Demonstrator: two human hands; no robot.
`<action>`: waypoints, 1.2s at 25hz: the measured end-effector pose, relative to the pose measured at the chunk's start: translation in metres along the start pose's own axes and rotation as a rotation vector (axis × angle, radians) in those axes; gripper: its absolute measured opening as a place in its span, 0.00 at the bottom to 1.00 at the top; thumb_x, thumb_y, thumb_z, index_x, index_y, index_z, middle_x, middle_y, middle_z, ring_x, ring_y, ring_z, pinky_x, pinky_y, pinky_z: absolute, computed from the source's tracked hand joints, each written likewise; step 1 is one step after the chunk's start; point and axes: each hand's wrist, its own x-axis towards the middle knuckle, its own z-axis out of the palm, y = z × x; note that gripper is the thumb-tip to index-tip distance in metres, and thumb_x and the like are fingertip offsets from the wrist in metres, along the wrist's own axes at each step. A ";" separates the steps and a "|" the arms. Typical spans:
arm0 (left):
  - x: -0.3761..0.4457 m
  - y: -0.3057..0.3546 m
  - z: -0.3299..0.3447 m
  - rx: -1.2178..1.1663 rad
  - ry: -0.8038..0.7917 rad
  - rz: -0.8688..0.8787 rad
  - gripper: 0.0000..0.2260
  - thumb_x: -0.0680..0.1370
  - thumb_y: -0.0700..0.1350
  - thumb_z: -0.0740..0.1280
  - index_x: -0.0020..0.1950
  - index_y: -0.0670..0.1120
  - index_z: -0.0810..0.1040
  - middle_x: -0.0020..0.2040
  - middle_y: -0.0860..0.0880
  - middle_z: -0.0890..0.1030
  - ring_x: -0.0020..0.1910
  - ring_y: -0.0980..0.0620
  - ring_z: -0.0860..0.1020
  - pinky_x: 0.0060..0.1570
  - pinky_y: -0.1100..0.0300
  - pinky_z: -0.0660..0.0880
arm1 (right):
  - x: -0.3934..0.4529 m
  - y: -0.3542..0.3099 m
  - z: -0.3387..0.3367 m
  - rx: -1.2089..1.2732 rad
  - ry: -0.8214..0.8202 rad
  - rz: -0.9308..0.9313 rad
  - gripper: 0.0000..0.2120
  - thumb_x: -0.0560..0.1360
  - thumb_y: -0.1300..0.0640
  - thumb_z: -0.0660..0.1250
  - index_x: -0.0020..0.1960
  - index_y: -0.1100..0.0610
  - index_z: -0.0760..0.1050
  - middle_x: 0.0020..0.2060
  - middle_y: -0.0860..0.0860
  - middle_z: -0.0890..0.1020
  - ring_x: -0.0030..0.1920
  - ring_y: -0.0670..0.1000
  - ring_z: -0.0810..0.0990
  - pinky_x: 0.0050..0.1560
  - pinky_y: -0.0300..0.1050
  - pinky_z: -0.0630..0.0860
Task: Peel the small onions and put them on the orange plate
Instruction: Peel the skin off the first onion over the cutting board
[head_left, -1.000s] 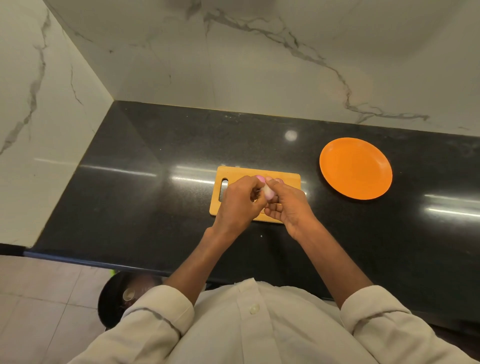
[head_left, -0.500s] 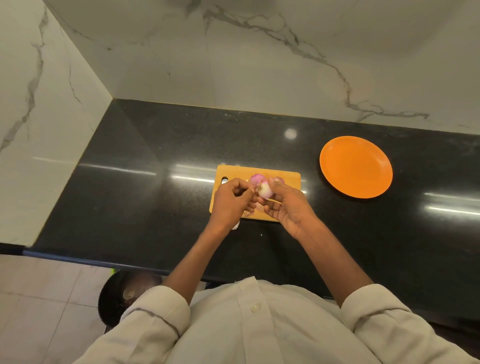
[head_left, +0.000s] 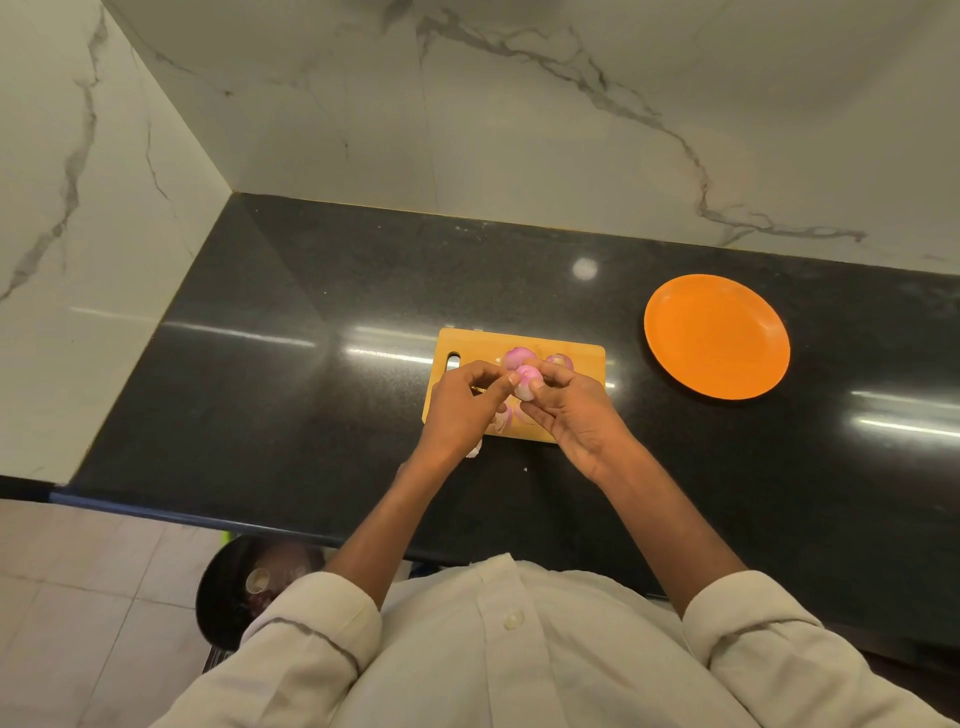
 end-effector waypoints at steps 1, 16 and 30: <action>-0.001 0.001 0.000 -0.028 -0.009 -0.021 0.11 0.83 0.51 0.73 0.58 0.45 0.85 0.49 0.48 0.88 0.41 0.51 0.87 0.46 0.54 0.84 | 0.001 0.000 0.000 -0.014 -0.012 -0.013 0.15 0.83 0.68 0.65 0.69 0.61 0.79 0.65 0.55 0.83 0.64 0.54 0.83 0.63 0.48 0.83; -0.001 0.022 -0.001 -0.281 -0.311 -0.246 0.08 0.87 0.45 0.63 0.60 0.40 0.72 0.41 0.43 0.85 0.37 0.47 0.82 0.41 0.53 0.81 | -0.009 0.003 0.003 -0.458 0.094 -0.375 0.21 0.72 0.70 0.78 0.62 0.54 0.86 0.52 0.46 0.87 0.50 0.38 0.86 0.45 0.30 0.80; 0.005 0.031 -0.008 -0.303 -0.182 -0.147 0.08 0.82 0.36 0.68 0.47 0.43 0.71 0.40 0.30 0.85 0.32 0.42 0.83 0.39 0.51 0.80 | -0.008 0.007 0.002 -0.384 0.076 -0.472 0.21 0.73 0.67 0.78 0.64 0.55 0.85 0.57 0.52 0.86 0.57 0.49 0.85 0.55 0.41 0.83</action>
